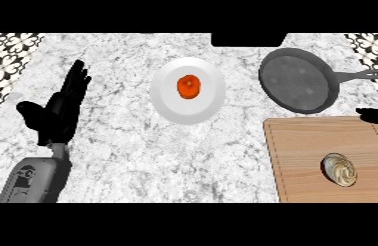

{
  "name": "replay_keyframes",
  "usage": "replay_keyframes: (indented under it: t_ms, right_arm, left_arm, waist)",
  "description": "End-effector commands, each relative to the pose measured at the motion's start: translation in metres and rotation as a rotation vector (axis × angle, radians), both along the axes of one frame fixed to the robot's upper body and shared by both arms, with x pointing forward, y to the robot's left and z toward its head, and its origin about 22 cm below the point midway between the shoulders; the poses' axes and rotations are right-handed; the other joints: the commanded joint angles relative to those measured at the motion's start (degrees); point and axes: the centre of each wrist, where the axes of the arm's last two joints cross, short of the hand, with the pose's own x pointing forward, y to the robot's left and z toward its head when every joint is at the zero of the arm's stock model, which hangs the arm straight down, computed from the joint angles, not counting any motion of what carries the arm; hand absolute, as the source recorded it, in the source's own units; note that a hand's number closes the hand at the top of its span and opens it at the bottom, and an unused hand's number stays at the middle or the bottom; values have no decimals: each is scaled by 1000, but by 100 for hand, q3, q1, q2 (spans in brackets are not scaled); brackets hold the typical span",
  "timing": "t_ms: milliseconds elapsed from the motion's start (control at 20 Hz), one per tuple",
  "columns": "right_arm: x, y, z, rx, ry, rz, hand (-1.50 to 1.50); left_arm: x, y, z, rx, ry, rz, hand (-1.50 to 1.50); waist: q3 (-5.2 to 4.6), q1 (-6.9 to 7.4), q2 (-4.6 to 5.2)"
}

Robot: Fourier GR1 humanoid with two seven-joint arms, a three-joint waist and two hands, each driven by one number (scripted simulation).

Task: Pick the cupcake from the cutting board and place it in the pan

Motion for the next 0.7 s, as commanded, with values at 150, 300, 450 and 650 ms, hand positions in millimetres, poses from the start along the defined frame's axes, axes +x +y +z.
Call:
replay_keyframes:
  t_ms: [150, 300, 450, 650]
  right_arm:
    - [-6, 9, -38, -30, 98, 102, -150]
    - [2, 15, -30, -83, 90, 108, -150]
    - [5, 22, -21, -69, 66, 113, -150]
    - [11, 43, -49, -182, 65, 115, -150]
  left_arm:
    - [1, 10, 16, -2, 7, -5, 0]
    - [-11, 8, -1, 10, 0, 28, 0]
    - [-1, 10, -13, -5, 4, 13, 0]
    - [-1, 11, -10, -1, -3, 7, 0]
  waist:
    - [-1, -20, -9]
    - [-3, -17, -9]
    - [-5, -48, -8]
    - [-4, -16, 4]
